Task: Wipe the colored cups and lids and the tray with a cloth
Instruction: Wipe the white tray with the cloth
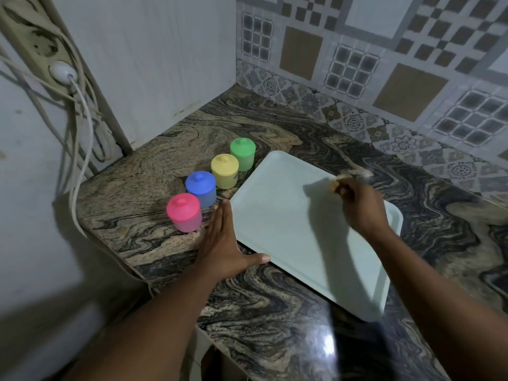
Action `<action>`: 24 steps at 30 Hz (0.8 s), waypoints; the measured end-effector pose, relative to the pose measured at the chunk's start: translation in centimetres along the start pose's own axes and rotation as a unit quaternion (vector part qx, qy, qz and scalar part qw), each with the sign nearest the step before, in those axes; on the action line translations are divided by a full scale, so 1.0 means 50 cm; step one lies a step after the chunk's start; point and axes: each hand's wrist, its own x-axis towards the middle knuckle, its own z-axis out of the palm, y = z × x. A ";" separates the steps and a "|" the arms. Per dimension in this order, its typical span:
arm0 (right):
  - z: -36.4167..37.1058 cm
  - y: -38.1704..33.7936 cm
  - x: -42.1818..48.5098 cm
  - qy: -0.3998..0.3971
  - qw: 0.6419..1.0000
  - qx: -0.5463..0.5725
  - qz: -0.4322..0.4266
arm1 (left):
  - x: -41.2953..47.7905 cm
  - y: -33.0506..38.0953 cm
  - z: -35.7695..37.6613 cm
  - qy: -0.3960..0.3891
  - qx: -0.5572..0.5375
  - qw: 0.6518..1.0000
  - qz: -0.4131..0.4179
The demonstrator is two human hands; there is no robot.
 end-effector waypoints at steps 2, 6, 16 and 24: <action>0.031 0.005 0.024 -0.040 0.997 -0.066 0.028 | 0.008 0.006 -0.004 -0.020 0.017 1.000 -0.008; 0.090 -0.038 -0.114 -0.070 0.994 -0.082 -0.033 | 0.015 0.015 -0.011 -0.043 0.047 0.998 -0.022; -0.046 0.058 -0.058 -0.006 0.999 -0.013 0.030 | -0.006 0.080 0.018 -0.098 0.146 0.984 -0.001; 0.016 0.011 -0.333 -0.118 0.989 0.001 -0.091 | -0.001 0.088 0.042 -0.111 0.259 0.959 -0.020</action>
